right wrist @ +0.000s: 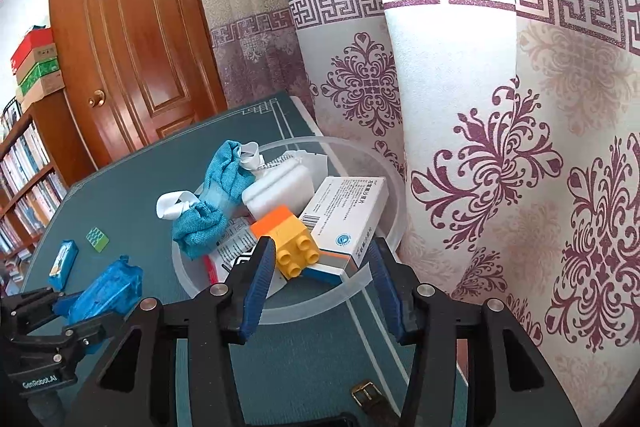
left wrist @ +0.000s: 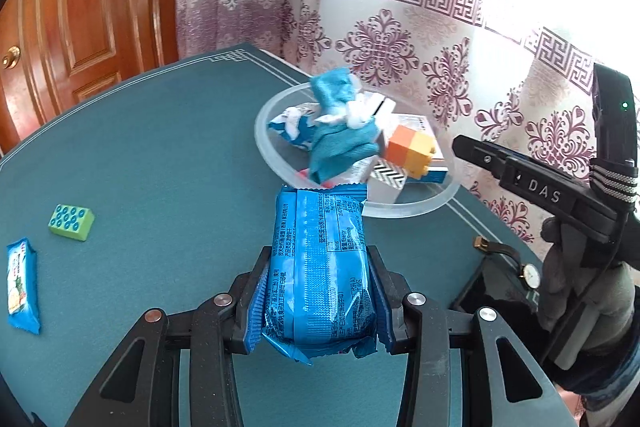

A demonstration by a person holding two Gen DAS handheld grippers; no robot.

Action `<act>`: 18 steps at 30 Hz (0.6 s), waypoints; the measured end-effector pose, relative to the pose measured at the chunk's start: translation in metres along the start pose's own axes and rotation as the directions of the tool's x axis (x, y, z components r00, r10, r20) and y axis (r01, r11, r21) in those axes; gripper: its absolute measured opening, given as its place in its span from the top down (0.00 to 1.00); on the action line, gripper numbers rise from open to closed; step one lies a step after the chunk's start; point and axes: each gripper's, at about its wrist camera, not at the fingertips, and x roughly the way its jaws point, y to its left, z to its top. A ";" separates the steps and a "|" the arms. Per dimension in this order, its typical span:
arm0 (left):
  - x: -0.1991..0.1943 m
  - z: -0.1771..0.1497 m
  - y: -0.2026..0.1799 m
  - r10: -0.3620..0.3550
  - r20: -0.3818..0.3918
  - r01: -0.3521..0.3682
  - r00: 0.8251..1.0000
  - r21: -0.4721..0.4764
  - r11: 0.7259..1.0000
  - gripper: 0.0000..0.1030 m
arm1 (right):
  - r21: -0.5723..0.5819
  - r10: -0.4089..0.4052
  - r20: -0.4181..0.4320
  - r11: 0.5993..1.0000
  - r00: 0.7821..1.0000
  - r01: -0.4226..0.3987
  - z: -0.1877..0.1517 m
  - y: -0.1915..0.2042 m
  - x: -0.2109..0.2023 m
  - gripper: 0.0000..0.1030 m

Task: Organize objects
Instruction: 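Lower the blue snack packet into the bowl and open the left gripper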

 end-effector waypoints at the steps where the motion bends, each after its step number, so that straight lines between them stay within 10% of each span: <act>1: 0.003 0.004 -0.005 -0.023 -0.007 0.023 1.000 0.000 1.000 0.56 | 0.002 0.003 -0.001 1.000 1.000 -0.003 -0.001 -0.002 0.000 0.51; 18: 0.051 0.058 -0.030 -0.071 0.018 0.070 0.997 0.025 0.997 0.56 | 0.051 0.042 0.002 0.998 0.999 -0.042 -0.002 -0.017 -0.001 0.51</act>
